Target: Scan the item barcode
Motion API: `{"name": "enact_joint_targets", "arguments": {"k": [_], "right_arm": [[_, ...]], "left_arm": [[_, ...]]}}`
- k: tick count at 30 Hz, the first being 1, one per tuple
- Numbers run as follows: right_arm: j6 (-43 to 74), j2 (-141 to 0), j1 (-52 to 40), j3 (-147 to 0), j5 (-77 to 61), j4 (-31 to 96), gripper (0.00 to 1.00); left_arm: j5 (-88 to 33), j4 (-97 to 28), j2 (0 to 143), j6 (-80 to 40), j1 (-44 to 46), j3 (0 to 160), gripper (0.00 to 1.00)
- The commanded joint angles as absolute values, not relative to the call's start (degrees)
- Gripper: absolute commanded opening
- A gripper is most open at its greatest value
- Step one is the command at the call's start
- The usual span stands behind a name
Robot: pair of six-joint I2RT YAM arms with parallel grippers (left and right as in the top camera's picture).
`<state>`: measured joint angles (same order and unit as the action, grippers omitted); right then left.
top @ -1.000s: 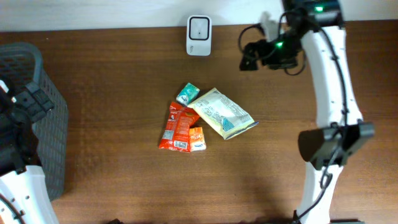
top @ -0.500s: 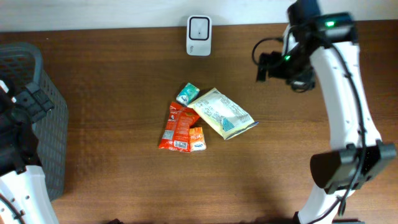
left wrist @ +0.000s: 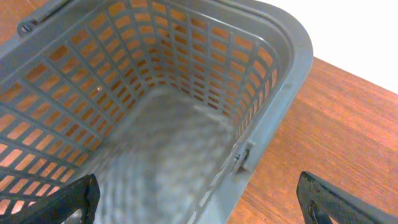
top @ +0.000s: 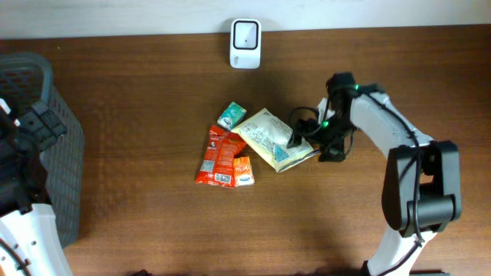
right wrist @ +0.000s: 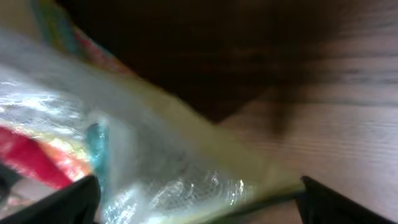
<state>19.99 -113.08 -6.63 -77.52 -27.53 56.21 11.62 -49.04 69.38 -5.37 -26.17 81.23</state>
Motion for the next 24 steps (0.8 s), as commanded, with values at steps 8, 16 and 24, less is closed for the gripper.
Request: {"name": "enact_joint_targets", "arguments": {"k": [8, 16, 24], "right_arm": [[20.86, -111.70, -8.51, -69.30, -21.91, 39.64, 0.64], [-1.93, -111.70, -3.25, -69.32, -22.57, 32.16, 0.69], [-14.76, -111.70, 2.46, -72.44, -33.74, 31.99, 0.92]], "left_arm": [[11.84, -48.97, 69.41, -4.64, -26.44, 81.43, 0.99], [11.84, -48.99, 69.41, -4.64, -26.44, 81.43, 0.99], [11.84, -48.97, 69.41, -4.64, -26.44, 81.43, 0.99]]}}
